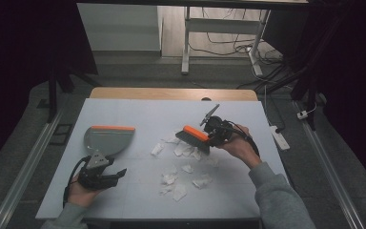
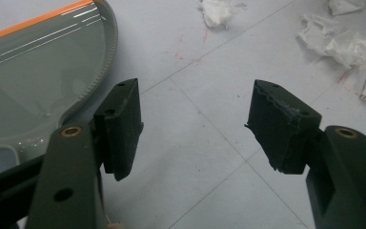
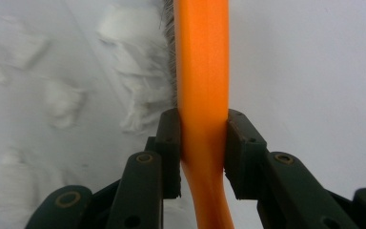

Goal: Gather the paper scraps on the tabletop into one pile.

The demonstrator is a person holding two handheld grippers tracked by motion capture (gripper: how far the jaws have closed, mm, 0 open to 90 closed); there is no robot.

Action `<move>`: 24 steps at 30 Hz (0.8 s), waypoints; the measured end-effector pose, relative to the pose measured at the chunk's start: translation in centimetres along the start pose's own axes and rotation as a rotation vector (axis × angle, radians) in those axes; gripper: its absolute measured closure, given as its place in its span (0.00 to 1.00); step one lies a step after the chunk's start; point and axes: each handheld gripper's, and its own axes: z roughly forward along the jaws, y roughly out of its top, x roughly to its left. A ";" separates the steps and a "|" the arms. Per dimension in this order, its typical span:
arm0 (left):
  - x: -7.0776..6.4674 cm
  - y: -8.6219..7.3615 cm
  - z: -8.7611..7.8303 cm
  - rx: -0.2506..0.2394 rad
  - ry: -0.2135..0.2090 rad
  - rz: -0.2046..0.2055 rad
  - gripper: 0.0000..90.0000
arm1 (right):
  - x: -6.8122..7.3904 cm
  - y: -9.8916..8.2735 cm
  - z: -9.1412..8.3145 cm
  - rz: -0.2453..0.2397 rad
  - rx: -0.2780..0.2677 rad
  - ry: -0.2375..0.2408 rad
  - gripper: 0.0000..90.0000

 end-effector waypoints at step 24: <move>0.4 -0.2 0.2 -0.002 -0.015 -0.008 0.41 | -3.7 6.6 3.5 -0.088 0.080 -0.137 0.77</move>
